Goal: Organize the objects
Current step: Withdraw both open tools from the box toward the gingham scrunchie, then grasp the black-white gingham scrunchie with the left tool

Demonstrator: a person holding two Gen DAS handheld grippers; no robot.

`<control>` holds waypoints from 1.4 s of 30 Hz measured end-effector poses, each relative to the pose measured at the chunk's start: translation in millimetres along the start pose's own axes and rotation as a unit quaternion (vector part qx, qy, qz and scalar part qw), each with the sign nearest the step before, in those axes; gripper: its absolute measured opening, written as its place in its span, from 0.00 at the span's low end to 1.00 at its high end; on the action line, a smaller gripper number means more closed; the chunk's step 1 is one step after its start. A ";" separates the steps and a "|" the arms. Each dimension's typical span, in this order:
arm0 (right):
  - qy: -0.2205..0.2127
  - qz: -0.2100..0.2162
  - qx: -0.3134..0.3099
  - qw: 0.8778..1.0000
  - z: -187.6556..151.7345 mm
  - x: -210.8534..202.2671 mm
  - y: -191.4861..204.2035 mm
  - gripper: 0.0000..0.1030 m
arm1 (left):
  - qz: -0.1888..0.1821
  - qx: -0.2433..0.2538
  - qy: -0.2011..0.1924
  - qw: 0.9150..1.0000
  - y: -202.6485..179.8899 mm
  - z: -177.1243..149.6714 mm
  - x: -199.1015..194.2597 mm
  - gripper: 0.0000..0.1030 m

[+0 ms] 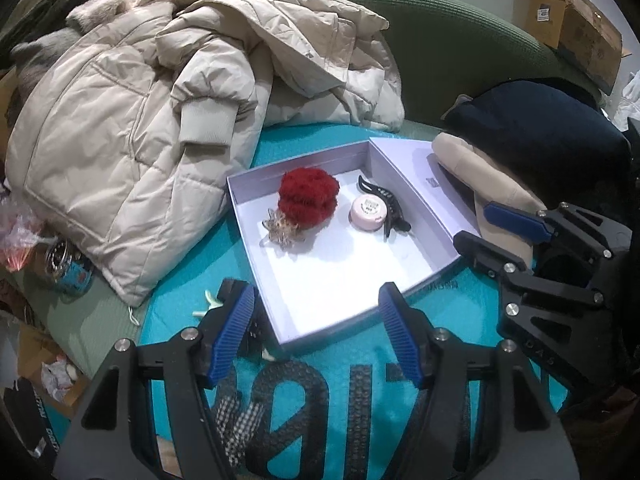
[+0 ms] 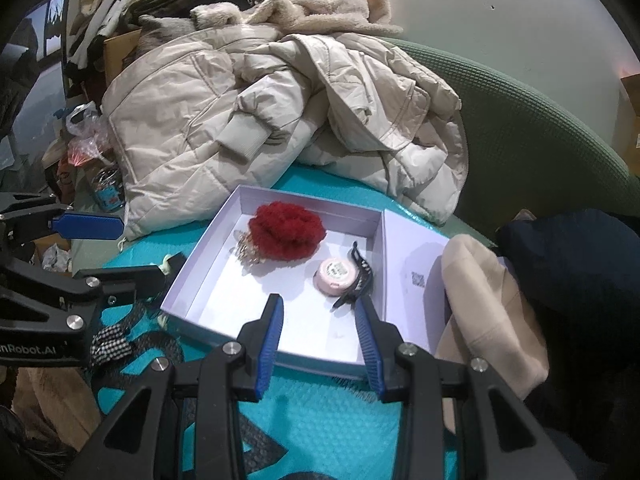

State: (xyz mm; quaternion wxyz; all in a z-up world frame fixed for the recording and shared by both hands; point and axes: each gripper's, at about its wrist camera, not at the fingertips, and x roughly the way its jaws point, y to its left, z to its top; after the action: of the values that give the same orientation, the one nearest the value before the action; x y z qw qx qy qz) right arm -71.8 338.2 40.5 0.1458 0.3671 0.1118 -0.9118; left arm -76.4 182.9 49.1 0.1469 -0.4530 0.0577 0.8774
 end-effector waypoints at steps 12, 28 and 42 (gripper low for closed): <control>0.008 0.019 0.001 1.000 -28.9 -15.9 21.5 0.36 | 0.001 -0.021 0.013 1.000 11.8 -51.9 -16.8 0.62; 0.030 0.083 -0.044 0.995 -46.3 -2.2 80.5 0.36 | 0.015 -0.050 0.025 0.998 47.8 -102.2 -29.6 0.62; 0.060 0.108 -0.065 0.990 -51.2 26.8 103.1 0.36 | -0.001 -0.067 0.055 0.996 68.0 -128.0 0.8 0.62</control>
State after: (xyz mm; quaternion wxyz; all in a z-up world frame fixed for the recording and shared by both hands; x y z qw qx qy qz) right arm -21.7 253.1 -24.4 0.2598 0.4212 0.1388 -0.8578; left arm 1.6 88.4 -28.3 0.1134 -0.5097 0.0060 0.8528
